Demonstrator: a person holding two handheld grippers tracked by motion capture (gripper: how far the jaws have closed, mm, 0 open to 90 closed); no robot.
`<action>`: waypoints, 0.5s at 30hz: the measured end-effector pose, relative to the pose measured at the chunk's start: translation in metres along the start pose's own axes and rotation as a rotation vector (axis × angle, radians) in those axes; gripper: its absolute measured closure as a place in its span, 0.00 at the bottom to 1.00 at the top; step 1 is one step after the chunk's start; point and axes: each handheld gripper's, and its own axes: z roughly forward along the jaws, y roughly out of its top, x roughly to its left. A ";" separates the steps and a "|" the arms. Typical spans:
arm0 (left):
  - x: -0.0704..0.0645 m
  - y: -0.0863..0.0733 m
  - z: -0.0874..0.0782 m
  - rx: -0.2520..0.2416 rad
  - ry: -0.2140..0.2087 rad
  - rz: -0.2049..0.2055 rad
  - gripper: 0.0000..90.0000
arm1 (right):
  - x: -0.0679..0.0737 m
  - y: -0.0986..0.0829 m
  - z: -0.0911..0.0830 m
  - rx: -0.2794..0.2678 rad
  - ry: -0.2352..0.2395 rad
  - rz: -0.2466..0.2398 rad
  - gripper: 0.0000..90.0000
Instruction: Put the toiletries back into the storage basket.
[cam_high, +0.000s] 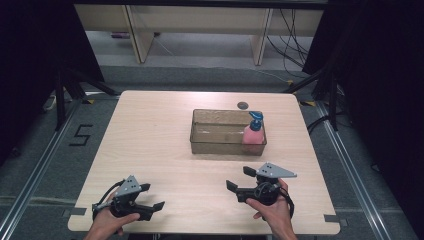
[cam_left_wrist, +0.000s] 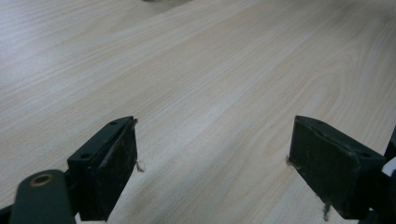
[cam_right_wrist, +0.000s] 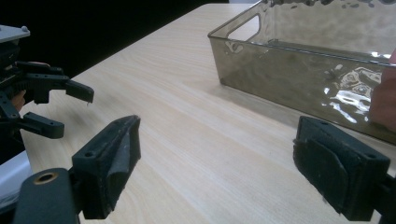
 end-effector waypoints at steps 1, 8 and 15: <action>0.000 0.000 0.000 0.003 0.003 0.000 0.16 | 0.002 -0.001 -0.001 -0.005 0.009 0.018 0.17; 0.000 0.000 0.000 0.001 0.000 0.001 0.16 | 0.002 -0.007 -0.002 0.013 0.036 -0.012 0.17; 0.000 0.000 0.000 0.005 0.001 0.003 0.16 | 0.004 -0.014 -0.005 0.016 0.034 -0.019 0.18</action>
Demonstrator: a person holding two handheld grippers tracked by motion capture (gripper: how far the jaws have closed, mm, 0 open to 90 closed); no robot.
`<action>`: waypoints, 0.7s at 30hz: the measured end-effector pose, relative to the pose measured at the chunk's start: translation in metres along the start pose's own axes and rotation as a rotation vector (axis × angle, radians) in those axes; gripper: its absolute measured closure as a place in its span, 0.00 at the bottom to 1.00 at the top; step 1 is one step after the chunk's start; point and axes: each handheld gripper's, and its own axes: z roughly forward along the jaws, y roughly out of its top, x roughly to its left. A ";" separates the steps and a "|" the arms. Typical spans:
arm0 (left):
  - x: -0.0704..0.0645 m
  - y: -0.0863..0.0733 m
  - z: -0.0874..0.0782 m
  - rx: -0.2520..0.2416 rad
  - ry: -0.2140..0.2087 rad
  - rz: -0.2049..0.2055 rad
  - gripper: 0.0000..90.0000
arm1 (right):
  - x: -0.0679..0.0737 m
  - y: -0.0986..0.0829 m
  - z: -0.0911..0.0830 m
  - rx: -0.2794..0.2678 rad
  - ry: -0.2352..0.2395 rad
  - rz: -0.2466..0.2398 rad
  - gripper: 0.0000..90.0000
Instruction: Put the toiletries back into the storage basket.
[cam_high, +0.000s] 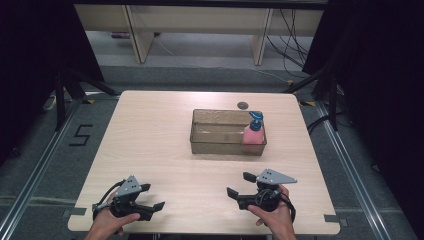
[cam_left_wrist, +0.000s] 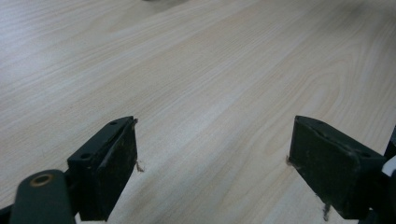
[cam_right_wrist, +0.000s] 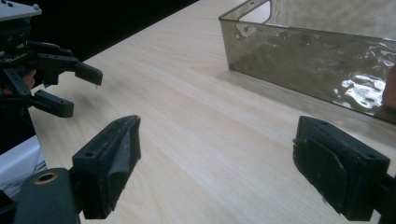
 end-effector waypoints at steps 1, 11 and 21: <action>0.000 0.000 0.000 -0.001 0.000 0.000 0.16 | 0.001 -0.001 -0.001 0.003 -0.003 0.019 0.18; 0.000 0.000 0.000 -0.001 0.001 -0.001 0.16 | 0.004 -0.008 -0.006 0.026 0.009 0.038 0.18; 0.000 0.000 0.000 0.001 -0.002 0.001 0.16 | 0.005 -0.017 -0.011 0.032 0.001 -0.010 0.17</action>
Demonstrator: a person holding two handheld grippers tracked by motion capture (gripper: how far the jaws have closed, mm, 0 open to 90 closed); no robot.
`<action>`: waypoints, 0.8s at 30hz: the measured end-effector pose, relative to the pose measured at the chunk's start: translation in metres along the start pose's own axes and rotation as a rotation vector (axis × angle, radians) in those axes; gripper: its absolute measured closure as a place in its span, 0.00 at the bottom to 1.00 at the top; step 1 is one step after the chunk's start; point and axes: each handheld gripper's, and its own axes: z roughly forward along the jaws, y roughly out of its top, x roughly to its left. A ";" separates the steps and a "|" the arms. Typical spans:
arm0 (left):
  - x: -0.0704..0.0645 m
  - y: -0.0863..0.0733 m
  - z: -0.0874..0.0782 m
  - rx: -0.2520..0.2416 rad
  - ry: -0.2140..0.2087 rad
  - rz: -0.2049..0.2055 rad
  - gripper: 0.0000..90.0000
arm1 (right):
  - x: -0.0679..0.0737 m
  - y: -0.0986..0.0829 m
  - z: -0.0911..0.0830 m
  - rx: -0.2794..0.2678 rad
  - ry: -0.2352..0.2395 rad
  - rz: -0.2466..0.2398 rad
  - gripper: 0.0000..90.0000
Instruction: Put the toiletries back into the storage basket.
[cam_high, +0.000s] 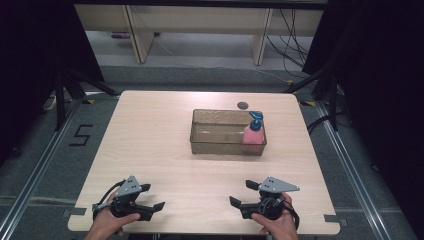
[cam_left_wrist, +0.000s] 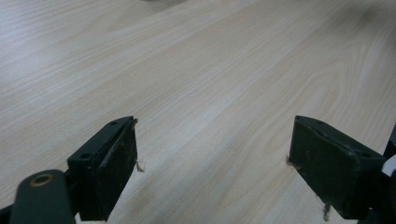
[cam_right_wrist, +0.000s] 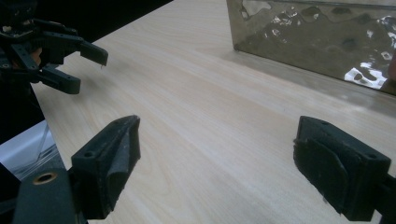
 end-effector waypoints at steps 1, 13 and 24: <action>0.000 0.000 0.000 -0.002 -0.002 -0.006 0.16 | 0.001 -0.001 -0.001 0.011 -0.002 0.010 0.17; 0.000 0.000 0.001 -0.005 -0.008 -0.003 0.16 | 0.002 -0.008 -0.004 0.032 -0.009 0.001 0.17; -0.001 -0.001 0.002 0.009 -0.012 0.008 0.16 | 0.004 -0.013 -0.010 0.036 -0.007 0.050 0.17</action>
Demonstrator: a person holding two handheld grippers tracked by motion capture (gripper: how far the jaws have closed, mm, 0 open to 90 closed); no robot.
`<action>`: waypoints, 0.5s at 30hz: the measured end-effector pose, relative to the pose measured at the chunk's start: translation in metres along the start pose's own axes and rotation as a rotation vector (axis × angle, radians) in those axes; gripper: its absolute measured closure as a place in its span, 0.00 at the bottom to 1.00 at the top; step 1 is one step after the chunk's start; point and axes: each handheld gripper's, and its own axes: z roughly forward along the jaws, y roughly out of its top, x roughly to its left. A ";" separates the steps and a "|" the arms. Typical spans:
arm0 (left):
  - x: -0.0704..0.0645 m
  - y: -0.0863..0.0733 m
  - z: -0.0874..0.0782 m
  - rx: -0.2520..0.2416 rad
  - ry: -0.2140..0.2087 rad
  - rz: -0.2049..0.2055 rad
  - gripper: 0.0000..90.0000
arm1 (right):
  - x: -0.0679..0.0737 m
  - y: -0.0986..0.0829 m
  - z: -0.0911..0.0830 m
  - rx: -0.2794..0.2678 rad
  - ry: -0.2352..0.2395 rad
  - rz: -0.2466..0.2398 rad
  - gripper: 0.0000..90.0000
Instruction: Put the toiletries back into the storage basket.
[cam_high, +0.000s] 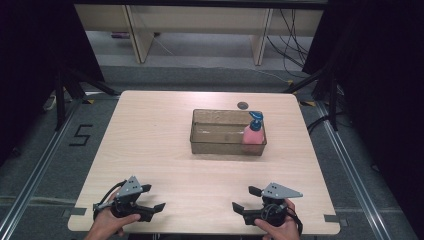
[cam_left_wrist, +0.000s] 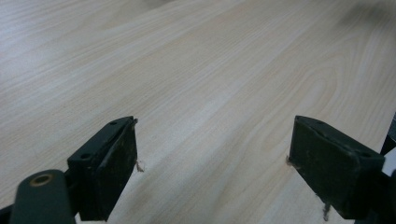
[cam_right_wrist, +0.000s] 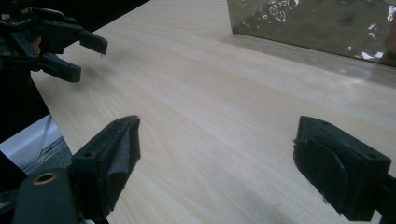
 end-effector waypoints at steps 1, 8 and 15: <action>0.000 0.000 0.000 -0.001 -0.001 0.000 0.16 | -0.002 0.000 0.000 -0.008 -0.020 -0.029 0.17; 0.000 -0.001 0.001 -0.008 -0.005 -0.002 0.16 | -0.001 -0.003 -0.001 0.005 -0.026 -0.015 0.17; 0.000 0.000 0.001 0.009 -0.001 0.005 0.16 | 0.000 -0.005 0.000 0.008 -0.002 0.003 0.17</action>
